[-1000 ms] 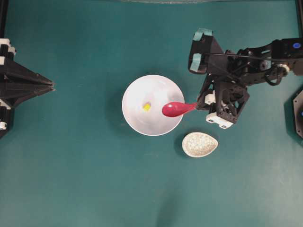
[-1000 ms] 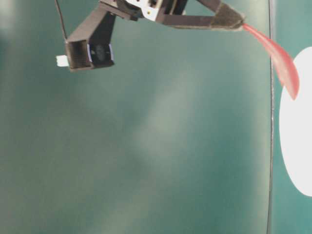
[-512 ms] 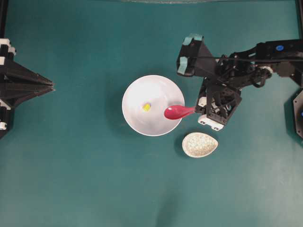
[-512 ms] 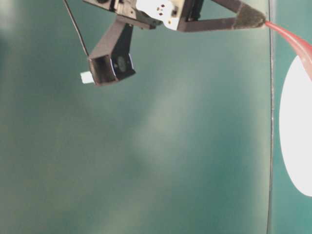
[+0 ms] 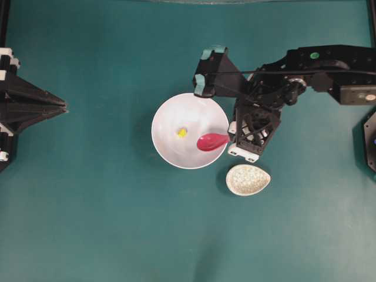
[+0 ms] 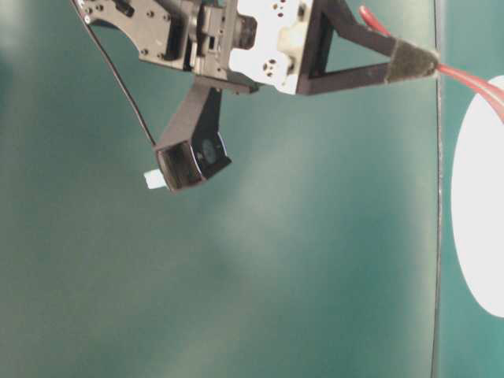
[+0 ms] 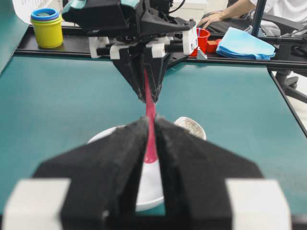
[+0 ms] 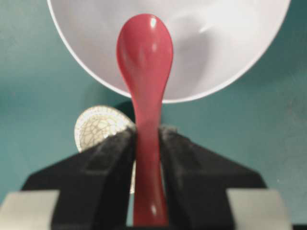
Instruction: Scoop the yellow hexagonal prism block from the bowl with a spoon using the right arm.
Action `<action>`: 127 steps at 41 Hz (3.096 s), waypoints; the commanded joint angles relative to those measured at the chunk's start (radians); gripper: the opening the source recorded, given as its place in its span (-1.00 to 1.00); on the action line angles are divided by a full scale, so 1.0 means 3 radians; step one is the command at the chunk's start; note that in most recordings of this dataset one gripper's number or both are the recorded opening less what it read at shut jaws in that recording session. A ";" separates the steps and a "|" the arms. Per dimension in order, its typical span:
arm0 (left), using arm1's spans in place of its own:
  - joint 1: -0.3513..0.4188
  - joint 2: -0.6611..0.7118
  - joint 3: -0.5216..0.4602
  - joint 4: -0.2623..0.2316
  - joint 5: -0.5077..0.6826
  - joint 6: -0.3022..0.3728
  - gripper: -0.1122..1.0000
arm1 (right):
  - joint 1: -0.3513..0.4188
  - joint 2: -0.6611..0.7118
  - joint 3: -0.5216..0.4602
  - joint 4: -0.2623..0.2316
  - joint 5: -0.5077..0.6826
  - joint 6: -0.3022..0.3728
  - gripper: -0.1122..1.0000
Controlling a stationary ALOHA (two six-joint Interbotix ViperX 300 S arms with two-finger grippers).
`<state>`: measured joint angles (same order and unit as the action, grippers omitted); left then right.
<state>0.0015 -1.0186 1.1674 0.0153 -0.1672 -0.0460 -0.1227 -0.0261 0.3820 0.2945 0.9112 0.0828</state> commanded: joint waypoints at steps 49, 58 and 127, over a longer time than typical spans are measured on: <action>0.0005 0.0015 -0.0112 -0.0005 -0.0015 0.0000 -0.55 | -0.0097 0.0399 -0.0281 -0.0020 -0.0353 -0.0112 -0.37; 0.0005 0.0015 -0.0112 -0.0005 -0.0015 0.0000 -0.54 | -0.0097 0.0450 -0.0332 -0.0097 -0.0419 -0.0118 -0.37; 0.0005 0.0015 -0.0128 -0.0005 -0.0015 -0.0005 -0.54 | 0.0000 0.0389 0.0215 -0.0189 -0.1897 -0.0092 -0.38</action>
<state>0.0031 -1.0186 1.1597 0.0153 -0.1672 -0.0460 -0.1243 0.1243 0.4449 0.2393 0.3651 0.0522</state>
